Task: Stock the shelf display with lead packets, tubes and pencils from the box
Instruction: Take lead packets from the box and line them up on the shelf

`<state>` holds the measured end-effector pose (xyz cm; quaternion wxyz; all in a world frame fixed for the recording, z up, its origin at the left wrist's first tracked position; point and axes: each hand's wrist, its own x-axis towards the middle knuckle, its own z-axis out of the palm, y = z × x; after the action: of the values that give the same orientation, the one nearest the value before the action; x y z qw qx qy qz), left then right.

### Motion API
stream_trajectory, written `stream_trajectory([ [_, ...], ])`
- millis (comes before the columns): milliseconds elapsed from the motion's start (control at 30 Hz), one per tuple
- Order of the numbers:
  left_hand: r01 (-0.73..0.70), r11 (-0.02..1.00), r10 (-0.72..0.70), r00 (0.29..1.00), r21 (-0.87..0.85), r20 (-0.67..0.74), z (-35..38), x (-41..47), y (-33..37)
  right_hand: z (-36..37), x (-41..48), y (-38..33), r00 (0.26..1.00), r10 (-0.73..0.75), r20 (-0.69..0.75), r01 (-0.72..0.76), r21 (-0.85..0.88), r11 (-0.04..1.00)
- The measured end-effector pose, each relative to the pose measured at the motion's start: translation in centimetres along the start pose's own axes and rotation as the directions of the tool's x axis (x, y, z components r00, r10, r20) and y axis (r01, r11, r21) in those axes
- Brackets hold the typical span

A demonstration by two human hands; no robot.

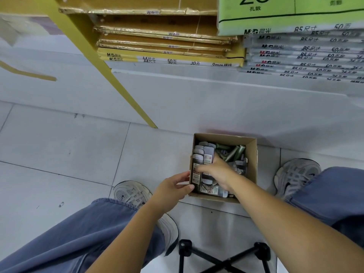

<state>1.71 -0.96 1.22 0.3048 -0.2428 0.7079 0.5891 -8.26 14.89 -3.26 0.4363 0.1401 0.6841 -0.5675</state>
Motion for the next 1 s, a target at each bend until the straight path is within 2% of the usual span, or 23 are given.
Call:
stream_trajectory([
  [267,-0.016,1.0,0.016,1.0,0.027,0.0,0.2,-0.1,0.3,-0.3,-1.7,-0.6,0.996,-0.02,0.088,-0.006,0.276,0.961],
  [433,-0.015,0.996,0.02,0.998,0.083,-0.061,0.7,-0.3,1.0,-1.7,-3.2,-1.4,0.992,-0.018,0.127,-0.037,0.421,0.906],
  [500,-0.073,0.987,0.094,0.985,0.145,-0.143,0.8,-0.5,2.2,-2.6,-4.2,-2.4,0.982,-0.049,0.185,-0.03,0.405,0.914],
  [567,-0.174,0.975,0.194,0.969,0.136,-0.15,0.8,-1.0,4.3,-3.1,-5.6,-3.9,0.966,-0.107,0.236,0.012,0.369,0.929],
  [667,-0.274,0.96,0.273,0.962,-0.053,-0.024,0.5,-2.4,7.9,-3.3,-8.4,-7.1,0.931,-0.227,0.286,0.126,0.331,0.935],
  [800,-0.238,0.919,0.307,0.932,-0.315,0.192,0.2,-5.6,12.8,-3.7,-13.4,-11.5,0.876,-0.368,0.311,0.275,0.303,0.912],
  [900,-0.286,0.878,0.395,0.885,-0.385,0.244,0.2,-8.0,16.2,-4.0,-17.5,-14.8,0.861,-0.443,0.249,0.404,0.195,0.894],
  [1000,-0.373,0.858,0.465,0.856,-0.353,0.225,-0.3,-10.4,19.6,-3.7,-21.5,-18.2,0.833,-0.532,0.153,0.541,-0.022,0.841],
])
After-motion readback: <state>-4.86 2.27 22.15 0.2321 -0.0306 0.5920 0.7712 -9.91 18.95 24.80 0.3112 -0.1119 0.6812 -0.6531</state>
